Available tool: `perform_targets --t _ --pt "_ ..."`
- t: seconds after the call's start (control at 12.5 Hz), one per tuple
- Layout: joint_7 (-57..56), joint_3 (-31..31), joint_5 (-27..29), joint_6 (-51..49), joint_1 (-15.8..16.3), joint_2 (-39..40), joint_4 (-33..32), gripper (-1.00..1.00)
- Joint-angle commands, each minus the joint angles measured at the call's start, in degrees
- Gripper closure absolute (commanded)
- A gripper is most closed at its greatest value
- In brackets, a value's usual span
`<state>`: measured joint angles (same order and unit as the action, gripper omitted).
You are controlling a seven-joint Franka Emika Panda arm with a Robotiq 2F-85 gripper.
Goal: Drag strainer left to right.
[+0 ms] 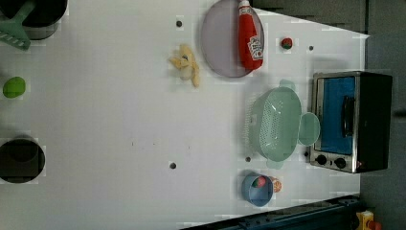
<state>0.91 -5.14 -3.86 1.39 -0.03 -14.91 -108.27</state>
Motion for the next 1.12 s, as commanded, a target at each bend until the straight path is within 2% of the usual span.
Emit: perform_targets --t 0.08,1.12 --pt "-7.31 0.35 0.27 -3.21 0.72 2.48 3.98 -1.0" --pt "-7.35 0.26 0.26 -3.18 0.72 4.33 4.24 -1.0"
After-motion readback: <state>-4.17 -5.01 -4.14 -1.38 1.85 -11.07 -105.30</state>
